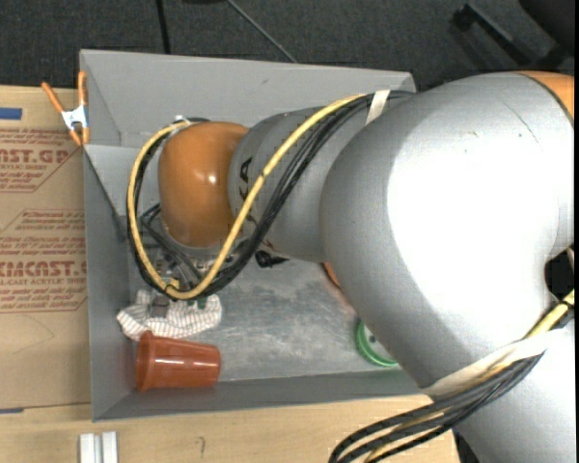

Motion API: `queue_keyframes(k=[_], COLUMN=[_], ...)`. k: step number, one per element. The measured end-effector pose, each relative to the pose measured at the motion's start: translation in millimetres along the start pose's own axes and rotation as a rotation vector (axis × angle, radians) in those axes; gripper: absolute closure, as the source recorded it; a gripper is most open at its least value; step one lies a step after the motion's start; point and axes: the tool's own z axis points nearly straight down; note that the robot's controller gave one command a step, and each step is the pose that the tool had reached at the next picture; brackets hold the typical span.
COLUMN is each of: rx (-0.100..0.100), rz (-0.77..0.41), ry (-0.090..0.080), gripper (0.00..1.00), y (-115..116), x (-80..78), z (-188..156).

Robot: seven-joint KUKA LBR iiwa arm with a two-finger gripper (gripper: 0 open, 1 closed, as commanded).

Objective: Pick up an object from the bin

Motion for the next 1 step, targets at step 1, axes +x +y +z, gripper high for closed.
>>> queue_keyframes(k=[1], rx=[0.001], rz=[0.036], ry=[0.003], gripper=[1.00], y=[-6.0], x=[8.5], z=[-35.9])
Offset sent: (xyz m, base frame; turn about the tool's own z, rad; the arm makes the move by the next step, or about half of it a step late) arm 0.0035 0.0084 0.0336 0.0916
